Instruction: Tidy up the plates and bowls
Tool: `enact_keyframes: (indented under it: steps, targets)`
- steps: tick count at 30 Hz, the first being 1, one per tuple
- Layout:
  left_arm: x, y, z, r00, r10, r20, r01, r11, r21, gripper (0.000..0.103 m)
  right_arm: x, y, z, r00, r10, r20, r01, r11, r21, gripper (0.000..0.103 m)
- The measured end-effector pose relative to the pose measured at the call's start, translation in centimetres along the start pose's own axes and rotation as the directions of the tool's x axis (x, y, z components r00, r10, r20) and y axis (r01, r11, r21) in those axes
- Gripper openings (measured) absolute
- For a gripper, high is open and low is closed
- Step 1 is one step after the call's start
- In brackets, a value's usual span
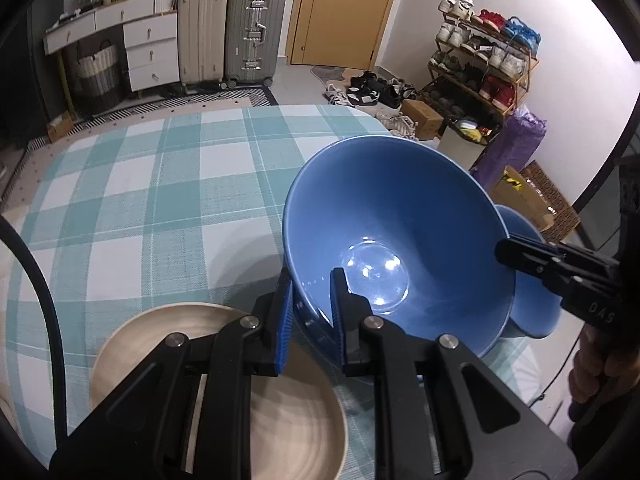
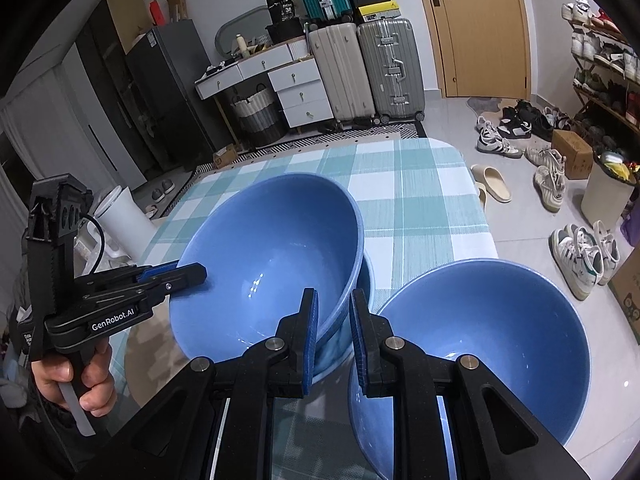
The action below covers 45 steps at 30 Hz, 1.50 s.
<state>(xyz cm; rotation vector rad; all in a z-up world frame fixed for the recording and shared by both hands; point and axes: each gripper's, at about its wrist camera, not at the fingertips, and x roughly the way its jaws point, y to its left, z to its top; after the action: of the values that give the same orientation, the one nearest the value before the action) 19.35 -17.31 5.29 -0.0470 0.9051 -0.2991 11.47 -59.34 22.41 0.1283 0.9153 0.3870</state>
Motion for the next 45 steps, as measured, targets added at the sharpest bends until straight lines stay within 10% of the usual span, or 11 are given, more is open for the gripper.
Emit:
enact_keyframes:
  steps: [45]
  targets:
    - [2.3,-0.9,-2.0,0.995,0.099,-0.022,-0.097,0.992,0.085,0.023,2.2,1.6,-2.1,0.988,-0.152,-0.016,0.149,0.983,-0.107,0.019]
